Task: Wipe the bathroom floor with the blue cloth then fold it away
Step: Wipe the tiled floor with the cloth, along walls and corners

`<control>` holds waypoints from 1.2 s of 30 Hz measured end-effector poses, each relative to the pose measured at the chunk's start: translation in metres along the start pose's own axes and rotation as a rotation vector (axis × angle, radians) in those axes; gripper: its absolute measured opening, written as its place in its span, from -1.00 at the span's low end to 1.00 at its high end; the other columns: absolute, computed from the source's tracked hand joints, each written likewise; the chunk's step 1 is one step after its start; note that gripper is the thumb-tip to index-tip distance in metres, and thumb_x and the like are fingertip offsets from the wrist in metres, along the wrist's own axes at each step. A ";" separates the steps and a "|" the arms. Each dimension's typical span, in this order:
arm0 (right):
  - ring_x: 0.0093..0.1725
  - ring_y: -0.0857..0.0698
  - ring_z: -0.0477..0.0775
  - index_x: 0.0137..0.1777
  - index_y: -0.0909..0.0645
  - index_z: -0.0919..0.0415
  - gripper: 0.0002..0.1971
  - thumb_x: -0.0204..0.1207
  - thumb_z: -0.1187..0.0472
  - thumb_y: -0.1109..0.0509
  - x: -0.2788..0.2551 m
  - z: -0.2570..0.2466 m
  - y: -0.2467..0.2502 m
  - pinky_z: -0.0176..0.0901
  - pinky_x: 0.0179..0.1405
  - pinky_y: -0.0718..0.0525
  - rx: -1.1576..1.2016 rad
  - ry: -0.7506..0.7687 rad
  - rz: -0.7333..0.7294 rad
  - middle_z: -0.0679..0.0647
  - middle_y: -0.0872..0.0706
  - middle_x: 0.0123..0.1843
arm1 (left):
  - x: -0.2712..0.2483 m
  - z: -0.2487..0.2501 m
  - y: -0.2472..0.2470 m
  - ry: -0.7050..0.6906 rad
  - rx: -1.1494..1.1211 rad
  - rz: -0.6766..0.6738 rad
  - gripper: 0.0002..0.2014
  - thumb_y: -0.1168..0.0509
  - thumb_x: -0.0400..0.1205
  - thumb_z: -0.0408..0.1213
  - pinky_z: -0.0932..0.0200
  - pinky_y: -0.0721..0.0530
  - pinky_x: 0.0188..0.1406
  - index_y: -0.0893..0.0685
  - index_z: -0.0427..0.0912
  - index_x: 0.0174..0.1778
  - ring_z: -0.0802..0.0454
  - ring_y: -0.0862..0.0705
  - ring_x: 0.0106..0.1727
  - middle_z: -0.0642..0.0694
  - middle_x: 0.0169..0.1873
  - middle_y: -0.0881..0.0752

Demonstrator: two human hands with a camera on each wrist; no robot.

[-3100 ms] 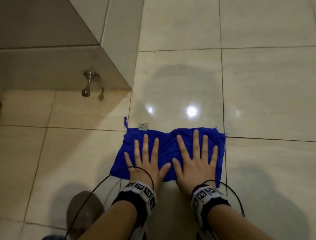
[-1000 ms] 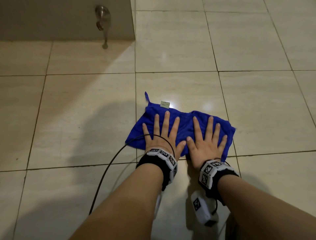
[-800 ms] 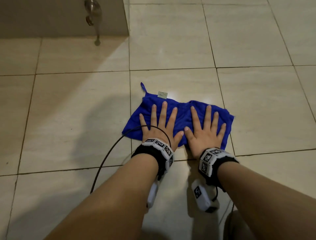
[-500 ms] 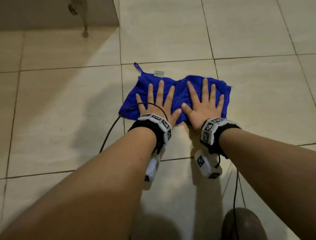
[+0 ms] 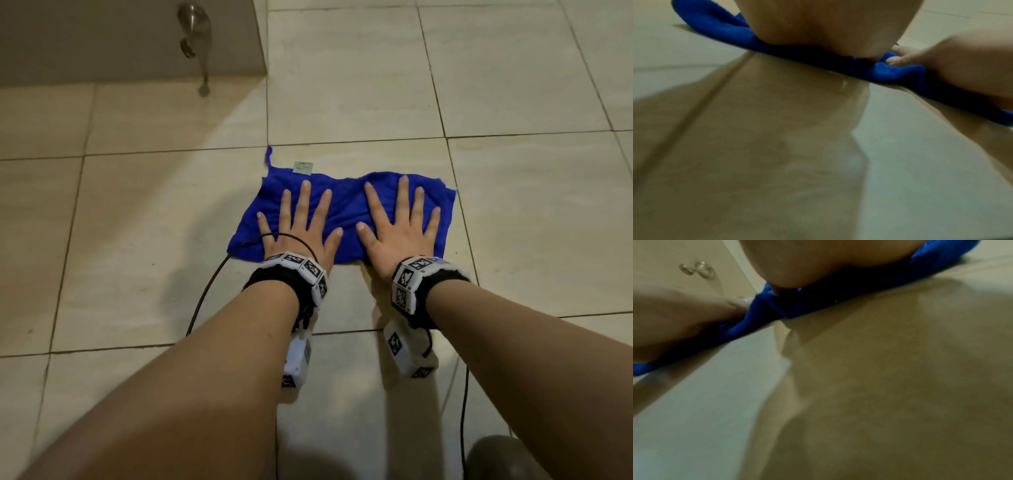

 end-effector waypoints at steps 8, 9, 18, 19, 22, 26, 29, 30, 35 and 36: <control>0.66 0.44 0.30 0.67 0.39 -0.25 -0.34 0.68 -0.31 0.16 -0.012 -0.130 -0.022 0.40 0.58 0.43 0.023 0.200 0.022 0.16 0.49 0.69 | -0.030 -0.132 0.015 0.270 -0.057 0.032 -0.39 0.24 0.72 0.25 -0.39 0.30 0.57 0.38 0.33 0.62 0.00 0.41 0.67 0.18 0.63 0.47; 0.66 0.46 0.31 0.67 0.39 -0.25 -0.33 0.68 -0.31 0.16 -0.017 -0.146 -0.027 0.41 0.57 0.43 0.027 0.233 0.008 0.16 0.51 0.69 | -0.037 -0.150 0.015 0.304 -0.057 0.035 -0.39 0.23 0.71 0.26 -0.40 0.29 0.58 0.38 0.34 0.62 0.00 0.41 0.67 0.18 0.63 0.46; 0.64 0.50 0.27 0.68 0.41 -0.21 -0.34 0.70 -0.28 0.18 -0.036 -0.181 -0.041 0.37 0.58 0.43 0.013 0.303 -0.041 0.13 0.56 0.67 | -0.058 -0.180 0.013 0.434 -0.067 0.086 -0.38 0.24 0.73 0.21 -0.41 0.26 0.59 0.40 0.27 0.63 -0.07 0.38 0.68 0.10 0.64 0.45; 0.65 0.50 0.25 0.68 0.41 -0.22 -0.34 0.70 -0.29 0.18 -0.036 -0.179 -0.040 0.35 0.58 0.44 0.019 0.316 -0.047 0.10 0.56 0.67 | -0.057 -0.176 0.012 0.459 -0.080 0.093 -0.38 0.24 0.73 0.21 -0.40 0.28 0.58 0.40 0.26 0.63 -0.09 0.39 0.68 0.09 0.64 0.46; 0.66 0.48 0.20 0.67 0.39 -0.27 -0.36 0.70 -0.29 0.17 -0.034 -0.171 -0.038 0.31 0.60 0.44 0.034 0.331 -0.043 0.04 0.54 0.68 | -0.054 -0.166 0.010 0.506 -0.109 0.123 -0.37 0.25 0.71 0.23 -0.41 0.31 0.57 0.42 0.25 0.62 -0.12 0.40 0.67 0.06 0.64 0.47; 0.66 0.48 0.17 0.66 0.40 -0.30 -0.35 0.68 -0.31 0.16 -0.026 -0.151 -0.033 0.28 0.61 0.43 0.038 0.313 -0.042 0.00 0.53 0.68 | -0.047 -0.153 0.008 0.504 -0.117 0.112 -0.35 0.25 0.70 0.25 -0.45 0.30 0.57 0.45 0.25 0.61 -0.15 0.41 0.66 0.04 0.63 0.49; 0.66 0.48 0.15 0.65 0.41 -0.32 -0.34 0.66 -0.34 0.17 -0.020 -0.126 -0.027 0.26 0.61 0.44 0.041 0.275 -0.033 -0.02 0.53 0.68 | -0.041 -0.129 0.010 0.455 -0.099 0.091 -0.35 0.25 0.70 0.24 -0.44 0.30 0.57 0.46 0.23 0.61 -0.17 0.43 0.66 0.03 0.62 0.52; 0.66 0.48 0.15 0.65 0.41 -0.32 -0.34 0.66 -0.35 0.17 -0.018 -0.116 -0.025 0.25 0.61 0.44 0.041 0.256 -0.023 -0.02 0.52 0.69 | -0.038 -0.119 0.010 0.437 -0.096 0.083 -0.35 0.25 0.71 0.24 -0.45 0.30 0.57 0.47 0.23 0.61 -0.17 0.43 0.66 0.02 0.62 0.52; 0.67 0.45 0.15 0.64 0.41 -0.34 -0.34 0.65 -0.37 0.17 -0.012 -0.067 -0.015 0.25 0.63 0.42 0.051 0.153 -0.007 -0.02 0.51 0.69 | -0.025 -0.071 0.004 0.368 -0.074 0.046 -0.35 0.29 0.71 0.24 -0.49 0.28 0.55 0.52 0.21 0.58 -0.20 0.46 0.64 -0.01 0.59 0.56; 0.68 0.45 0.15 0.64 0.40 -0.35 -0.34 0.65 -0.37 0.17 -0.011 -0.058 -0.013 0.24 0.63 0.42 0.056 0.137 -0.003 -0.02 0.51 0.69 | -0.024 -0.061 0.004 0.357 -0.072 0.040 -0.35 0.29 0.70 0.25 -0.49 0.28 0.55 0.53 0.21 0.58 -0.21 0.47 0.64 -0.01 0.59 0.57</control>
Point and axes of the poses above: each hand's wrist, its own x-axis towards the middle knuckle, its own y-axis out of the back of the hand, z = x × y, the point moved 9 cm from there along x, towards the middle knuckle
